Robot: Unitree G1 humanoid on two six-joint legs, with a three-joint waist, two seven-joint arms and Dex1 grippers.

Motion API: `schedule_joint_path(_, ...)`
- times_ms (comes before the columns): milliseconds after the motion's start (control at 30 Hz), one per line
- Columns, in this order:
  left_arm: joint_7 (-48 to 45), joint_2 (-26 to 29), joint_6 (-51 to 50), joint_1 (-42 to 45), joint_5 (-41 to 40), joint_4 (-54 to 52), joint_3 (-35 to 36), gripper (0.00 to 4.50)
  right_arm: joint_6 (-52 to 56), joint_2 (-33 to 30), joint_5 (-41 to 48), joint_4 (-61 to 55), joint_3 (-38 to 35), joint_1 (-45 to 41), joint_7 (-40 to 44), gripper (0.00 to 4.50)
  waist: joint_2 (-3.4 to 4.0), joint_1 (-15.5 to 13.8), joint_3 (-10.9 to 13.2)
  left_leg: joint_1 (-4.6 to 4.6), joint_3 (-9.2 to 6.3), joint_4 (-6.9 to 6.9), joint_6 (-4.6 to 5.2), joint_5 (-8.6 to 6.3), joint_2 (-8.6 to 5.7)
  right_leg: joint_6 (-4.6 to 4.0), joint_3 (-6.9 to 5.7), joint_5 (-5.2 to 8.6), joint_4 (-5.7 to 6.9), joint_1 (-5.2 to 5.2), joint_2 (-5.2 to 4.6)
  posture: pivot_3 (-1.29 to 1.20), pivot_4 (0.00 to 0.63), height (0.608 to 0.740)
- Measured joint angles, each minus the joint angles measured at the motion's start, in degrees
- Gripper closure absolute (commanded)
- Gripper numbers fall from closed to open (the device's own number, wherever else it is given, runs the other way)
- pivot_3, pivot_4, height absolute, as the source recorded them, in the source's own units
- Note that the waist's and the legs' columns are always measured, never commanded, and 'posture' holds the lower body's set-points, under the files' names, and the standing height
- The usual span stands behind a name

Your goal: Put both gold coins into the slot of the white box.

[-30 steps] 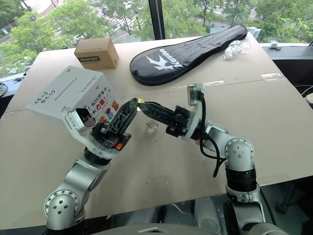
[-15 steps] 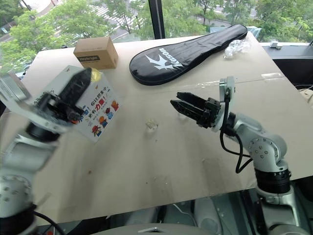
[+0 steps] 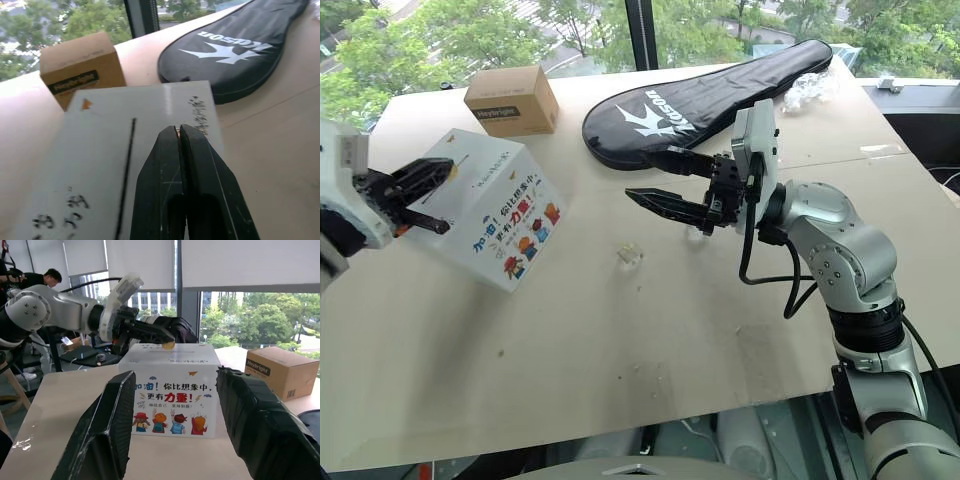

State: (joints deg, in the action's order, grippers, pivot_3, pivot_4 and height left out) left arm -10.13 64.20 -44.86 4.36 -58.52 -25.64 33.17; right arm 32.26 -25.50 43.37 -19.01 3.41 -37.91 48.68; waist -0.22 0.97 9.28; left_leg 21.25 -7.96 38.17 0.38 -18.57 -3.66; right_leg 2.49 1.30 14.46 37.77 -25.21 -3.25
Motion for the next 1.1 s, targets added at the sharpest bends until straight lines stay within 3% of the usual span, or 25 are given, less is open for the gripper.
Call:
schedule_joint_path(400,-7.93,-3.61,-0.05,-2.42,11.62,4.2,1.59,4.5,0.45,1.27,0.14,0.0,-0.17,-0.08,-0.47,1.77,0.01,0.95,0.0,-0.01,0.01,0.07,0.0,0.0,0.0,0.0,0.03,-0.01,0.19,-0.04,0.0,0.0,0.15,0.74)
schedule_joint_path(800,-15.03,-6.37,2.75,-0.53,17.83,7.89,0.46,4.5,1.16,1.82,0.42,-0.05,-1.64,-0.07,-1.78,1.77,0.09,1.43,-0.05,-0.07,0.05,0.12,0.0,0.01,0.01,-0.01,0.09,-0.01,0.33,-0.04,0.0,0.0,0.15,0.74)
schedule_joint_path(867,-15.36,-6.94,2.83,-0.2,18.27,8.3,0.49,3.88,1.21,1.89,0.59,-0.09,-1.67,-0.07,-1.92,1.72,0.14,1.42,-0.09,-0.1,0.06,0.13,-0.01,0.01,0.0,-0.01,0.11,-0.01,0.36,-0.04,0.0,0.0,0.15,0.74)
schedule_joint_path(900,-15.54,-7.01,2.92,-0.2,18.56,8.34,0.49,3.8,1.22,1.93,0.64,-0.13,-1.67,-0.07,-1.94,1.72,0.14,1.43,-0.09,-0.11,0.07,0.13,-0.01,0.01,0.0,-0.01,0.12,-0.01,0.38,-0.04,0.0,0.0,0.15,0.74)
schedule_joint_path(933,-15.63,-7.05,2.95,-0.2,18.8,8.4,0.49,3.07,1.22,1.97,0.67,-0.15,-1.67,-0.07,-1.95,1.72,0.15,1.43,-0.09,-0.13,0.08,0.14,-0.01,0.01,0.0,-0.01,0.13,-0.01,0.41,-0.04,0.0,0.0,0.15,0.74)
schedule_joint_path(1033,-15.56,-7.53,3.81,-0.11,20.98,9.02,0.68,2.45,1.35,2.02,0.86,-0.18,-1.68,-0.06,-1.96,1.72,0.16,1.43,-0.11,-0.2,0.17,0.16,-0.01,0.01,0.0,-0.01,0.22,-0.01,0.51,-0.04,0.0,0.0,0.15,0.74)
schedule_joint_path(1100,-15.54,-8.14,4.08,0.2,21.5,9.17,0.93,2.45,1.45,2.01,1.02,-0.21,-1.68,-0.06,-1.98,1.72,0.15,1.41,-0.13,-0.21,0.17,0.17,-0.01,0.01,0.0,-0.01,0.22,-0.01,0.52,-0.03,0.0,0.0,0.15,0.74)
